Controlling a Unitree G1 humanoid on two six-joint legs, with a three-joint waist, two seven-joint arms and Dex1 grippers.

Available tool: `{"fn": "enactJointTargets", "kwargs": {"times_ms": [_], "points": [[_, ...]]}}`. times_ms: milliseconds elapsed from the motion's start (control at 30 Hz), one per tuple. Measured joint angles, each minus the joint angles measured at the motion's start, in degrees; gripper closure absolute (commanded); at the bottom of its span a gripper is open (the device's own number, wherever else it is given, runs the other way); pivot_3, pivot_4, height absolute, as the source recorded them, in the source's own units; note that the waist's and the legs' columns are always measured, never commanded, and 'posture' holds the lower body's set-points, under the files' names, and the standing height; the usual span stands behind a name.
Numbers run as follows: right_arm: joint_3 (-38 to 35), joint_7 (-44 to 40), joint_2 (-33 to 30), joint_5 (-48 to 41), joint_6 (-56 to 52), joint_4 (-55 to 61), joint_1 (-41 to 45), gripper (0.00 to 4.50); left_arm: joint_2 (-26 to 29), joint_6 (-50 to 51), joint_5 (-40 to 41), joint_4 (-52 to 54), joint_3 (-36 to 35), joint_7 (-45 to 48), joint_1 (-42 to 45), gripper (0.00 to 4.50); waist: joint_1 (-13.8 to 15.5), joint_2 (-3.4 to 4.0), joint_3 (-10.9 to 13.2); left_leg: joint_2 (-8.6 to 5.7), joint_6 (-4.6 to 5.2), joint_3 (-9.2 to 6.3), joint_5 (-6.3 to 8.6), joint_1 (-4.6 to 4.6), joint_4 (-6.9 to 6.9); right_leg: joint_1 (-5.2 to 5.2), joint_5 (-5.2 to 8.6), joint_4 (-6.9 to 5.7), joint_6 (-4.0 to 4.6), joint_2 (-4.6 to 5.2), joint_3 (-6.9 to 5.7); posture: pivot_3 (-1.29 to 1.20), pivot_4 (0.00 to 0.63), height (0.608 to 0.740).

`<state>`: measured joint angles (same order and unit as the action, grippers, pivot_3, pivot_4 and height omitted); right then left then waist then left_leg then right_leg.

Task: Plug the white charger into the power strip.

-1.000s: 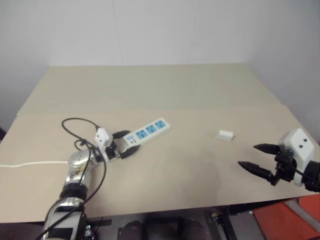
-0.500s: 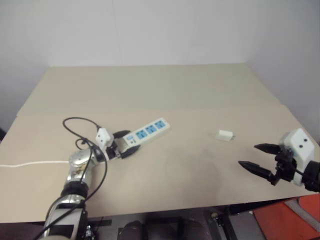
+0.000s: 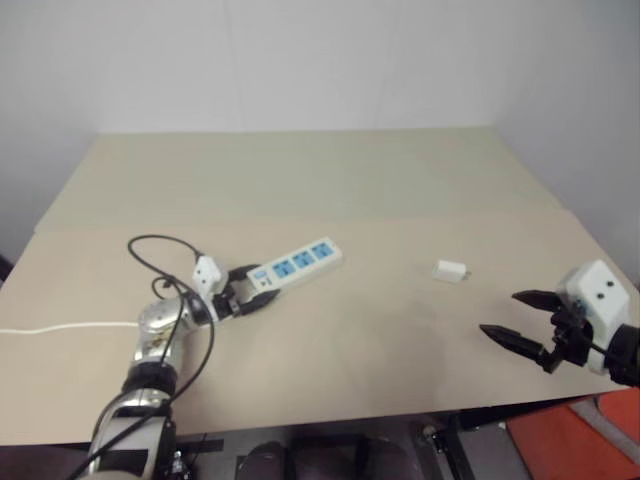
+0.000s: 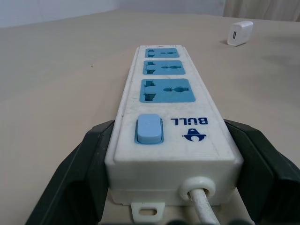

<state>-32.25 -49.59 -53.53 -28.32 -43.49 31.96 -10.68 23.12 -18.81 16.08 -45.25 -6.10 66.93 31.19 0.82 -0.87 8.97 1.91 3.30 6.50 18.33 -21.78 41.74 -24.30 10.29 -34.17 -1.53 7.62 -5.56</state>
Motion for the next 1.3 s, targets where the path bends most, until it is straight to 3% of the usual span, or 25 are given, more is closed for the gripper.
{"fn": "enactJointTargets", "kwargs": {"times_ms": [200,333,433,533,667,833,1067,1300], "points": [[0.56,-0.58,-0.32,-0.02,0.19,-0.27,1.17,0.00,0.51,0.73,0.06,2.03,0.46,1.56,-1.02,1.24,-0.11,0.00,0.00,0.00,0.12,0.01,0.07,-0.02,0.00,-0.02,0.00,0.03,0.00,0.00,0.01,0.00,0.150,0.740],[5.37,-4.00,-6.49,0.04,0.39,-3.57,6.30,0.00,1.43,1.71,0.06,4.61,2.14,5.16,-2.33,1.24,-0.19,0.00,0.00,0.01,0.10,0.04,0.06,-0.02,0.06,-0.02,-0.01,0.03,-0.01,0.00,0.04,0.00,0.150,0.740],[15.10,-7.28,-12.64,1.17,0.11,-9.40,17.26,0.00,1.76,1.81,-0.05,5.25,3.19,6.67,-2.37,1.24,-0.33,0.01,0.00,0.03,0.28,0.02,0.16,-0.01,0.07,-0.06,-0.04,0.04,0.04,0.01,0.04,0.00,0.150,0.740],[31.31,-12.56,-15.00,6.53,-0.67,-16.99,36.29,0.00,1.85,1.78,-0.37,5.24,4.22,7.54,-1.47,1.24,-0.54,0.05,-0.01,0.04,0.27,-0.01,0.16,-0.11,0.07,-0.18,-0.05,0.05,0.06,0.01,0.02,0.00,0.150,0.740],[49.73,-20.53,-8.62,18.73,5.10,-31.54,57.12,0.00,1.11,1.30,-0.46,4.54,5.17,8.89,0.07,1.24,-0.61,0.05,-0.01,-0.14,-0.01,0.09,-0.01,-0.55,0.16,-0.56,-0.07,0.04,0.03,0.01,0.02,0.00,0.150,0.740],[62.49,-28.49,-0.46,31.20,18.06,-52.37,69.69,0.00,1.01,0.18,-0.29,3.74,5.93,11.58,1.43,1.24,-0.32,0.07,-0.02,-0.21,-0.12,0.49,-0.10,-1.08,0.18,-0.85,-0.10,-0.01,-0.09,0.00,-0.30,0.00,0.150,0.740],[67.44,-31.98,8.87,41.87,31.09,-77.73,80.92,0.00,1.40,-1.25,-0.26,3.58,6.61,13.71,1.47,1.24,-0.98,0.12,0.00,-0.19,-0.26,0.58,-0.18,-1.11,0.09,-0.82,0.04,0.08,-0.27,0.00,-0.39,0.00,0.150,0.740],[67.20,-33.94,12.61,45.98,34.87,-89.03,85.05,0.00,1.44,-1.59,-0.10,4.81,6.37,13.69,-0.03,1.24,-1.65,0.23,-0.05,-0.15,-0.41,0.57,-0.26,-1.03,0.10,-0.77,0.03,-0.06,-0.26,0.00,-0.41,0.00,0.150,0.740]]}}
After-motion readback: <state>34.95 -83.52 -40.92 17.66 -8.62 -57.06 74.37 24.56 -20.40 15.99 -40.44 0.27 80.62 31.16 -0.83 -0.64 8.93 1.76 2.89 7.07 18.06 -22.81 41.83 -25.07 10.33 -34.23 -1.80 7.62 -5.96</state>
